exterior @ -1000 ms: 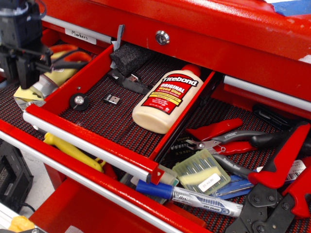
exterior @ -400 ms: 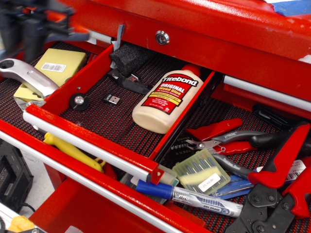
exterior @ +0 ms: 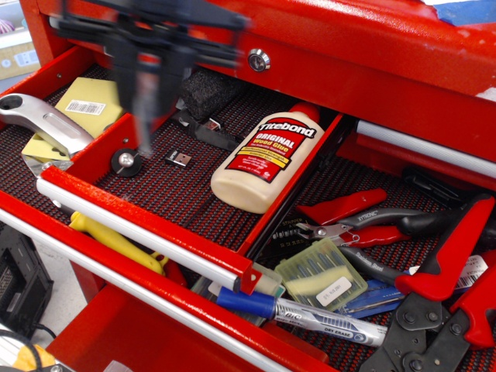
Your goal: Pick up scissors and put into drawer
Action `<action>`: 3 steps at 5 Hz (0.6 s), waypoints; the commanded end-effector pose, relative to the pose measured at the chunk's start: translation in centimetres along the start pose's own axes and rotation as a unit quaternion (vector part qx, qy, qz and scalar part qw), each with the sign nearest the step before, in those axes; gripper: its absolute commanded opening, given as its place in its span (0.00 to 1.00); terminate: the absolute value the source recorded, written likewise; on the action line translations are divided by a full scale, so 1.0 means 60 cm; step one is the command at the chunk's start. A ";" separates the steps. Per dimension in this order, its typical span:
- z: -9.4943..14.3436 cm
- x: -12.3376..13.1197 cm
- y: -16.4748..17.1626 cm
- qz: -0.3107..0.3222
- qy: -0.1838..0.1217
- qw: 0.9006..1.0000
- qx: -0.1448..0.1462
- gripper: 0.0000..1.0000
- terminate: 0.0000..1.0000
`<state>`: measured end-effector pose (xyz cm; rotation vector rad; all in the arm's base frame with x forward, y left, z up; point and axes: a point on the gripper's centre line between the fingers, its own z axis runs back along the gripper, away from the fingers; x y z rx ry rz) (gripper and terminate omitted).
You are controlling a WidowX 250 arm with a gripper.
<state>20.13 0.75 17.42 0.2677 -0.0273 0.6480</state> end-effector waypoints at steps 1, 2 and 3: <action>-0.022 0.018 -0.052 0.043 -0.079 0.994 -0.068 1.00 0.00; -0.022 0.018 -0.052 0.043 -0.079 0.994 -0.068 1.00 0.00; -0.022 0.018 -0.052 0.043 -0.079 0.994 -0.068 1.00 1.00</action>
